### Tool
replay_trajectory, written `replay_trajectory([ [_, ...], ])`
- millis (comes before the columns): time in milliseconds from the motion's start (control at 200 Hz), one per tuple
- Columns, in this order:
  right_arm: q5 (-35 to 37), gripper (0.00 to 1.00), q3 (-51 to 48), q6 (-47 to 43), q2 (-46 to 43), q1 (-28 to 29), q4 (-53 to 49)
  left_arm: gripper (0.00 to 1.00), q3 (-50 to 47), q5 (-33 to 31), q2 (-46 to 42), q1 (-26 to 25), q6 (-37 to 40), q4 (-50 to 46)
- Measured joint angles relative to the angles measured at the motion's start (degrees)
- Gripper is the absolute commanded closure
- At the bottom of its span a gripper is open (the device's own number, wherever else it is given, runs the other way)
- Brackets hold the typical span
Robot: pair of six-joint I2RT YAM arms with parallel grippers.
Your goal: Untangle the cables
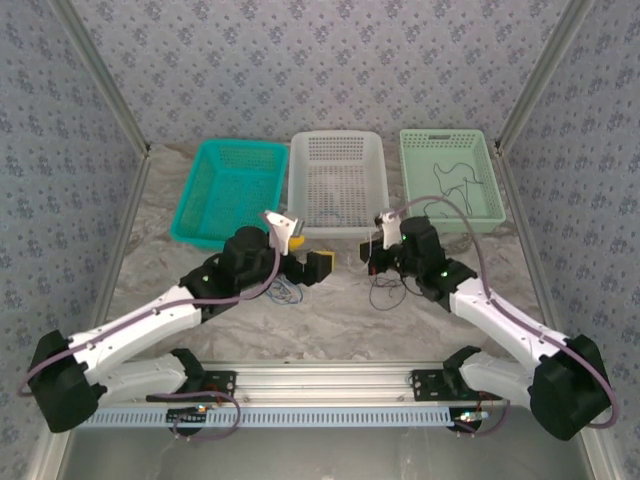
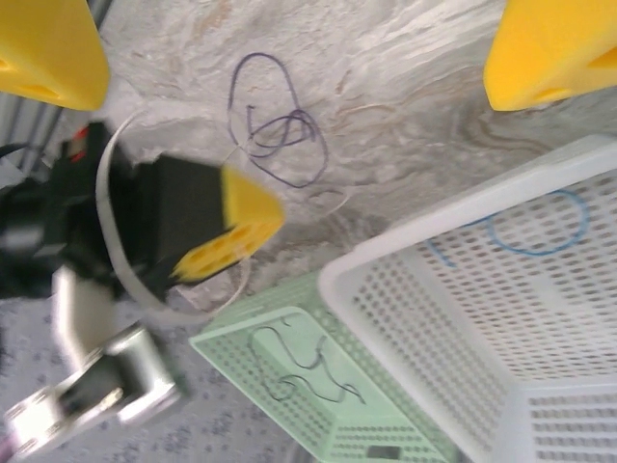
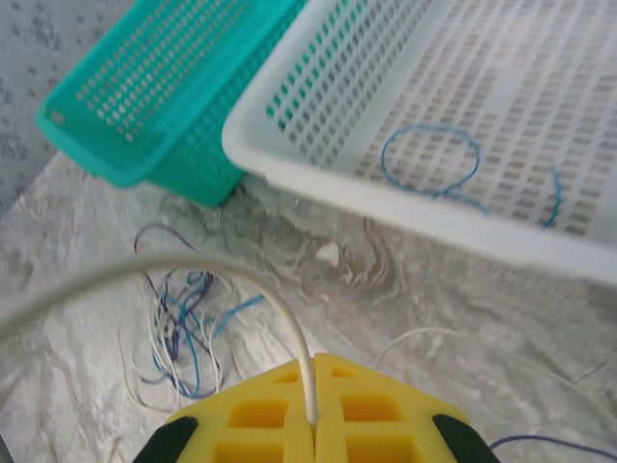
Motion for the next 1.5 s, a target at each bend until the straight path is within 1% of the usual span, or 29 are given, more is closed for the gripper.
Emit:
replay_trajectory([
  [205,-0.5,1.00,9.8,-1.1,1.0,-0.5,-6.0,0.01,-4.8,-9.8,-8.5,1.4,-0.3,-2.9],
  [350,-2.2,1.00,16.8,-0.1,6.5,-0.2,-6.5,0.00,-8.7,-14.8,-14.8,3.1,-1.4,-4.5],
  [445,-4.3,1.00,22.4,1.5,12.9,1.0,-5.7,0.01,-10.1,-17.2,-17.8,4.3,-2.6,-5.9],
  [550,-7.3,1.00,30.8,3.2,21.4,3.0,-4.6,0.01,-11.7,-19.1,-21.0,5.2,-3.7,-7.1],
  [705,-12.2,1.00,40.2,8.2,31.3,4.8,1.4,0.01,-12.8,-22.6,-24.7,5.2,-5.7,-10.1],
  [844,-14.9,0.99,47.9,11.8,39.8,5.8,5.3,0.01,-14.3,-25.1,-27.3,5.3,-7.2,-11.8],
  [984,-17.5,0.98,56.1,14.8,49.5,6.6,8.2,0.01,-15.6,-26.5,-28.8,5.5,-8.2,-12.9],
  [1124,-20.7,0.98,64.2,19.5,59.6,7.1,11.1,0.01,-15.6,-26.9,-29.0,5.6,-8.6,-13.5],
  [1249,-21.9,0.98,74.1,21.4,68.0,8.1,8.6,0.01,-15.6,-27.1,-29.0,5.6,-8.7,-13.6],
  [1379,-21.8,0.93,83.6,21.7,73.8,9.8,2.4,0.01,-15.6,-27.1,-29.0,5.8,-8.7,-13.8],
  [1404,-21.7,0.89,84.8,22.0,74.6,10.1,1.4,0.00,-15.6,-27.1,-29.1,5.9,-8.8,-13.9],
  [1424,-21.6,0.82,85.5,22.1,75.0,10.2,0.7,0.01,-15.6,-27.1,-29.1,5.9,-8.9,-14.1],
  [1479,-20.9,0.76,87.1,22.8,76.1,10.7,-1.6,0.00,-15.6,-27.1,-29.5,6.0,-8.9,-14.5],
  [1499,-20.6,0.73,87.4,23.2,76.5,10.8,-2.5,0.01,-15.6,-27.1,-29.5,6.0,-8.9,-14.7],
])
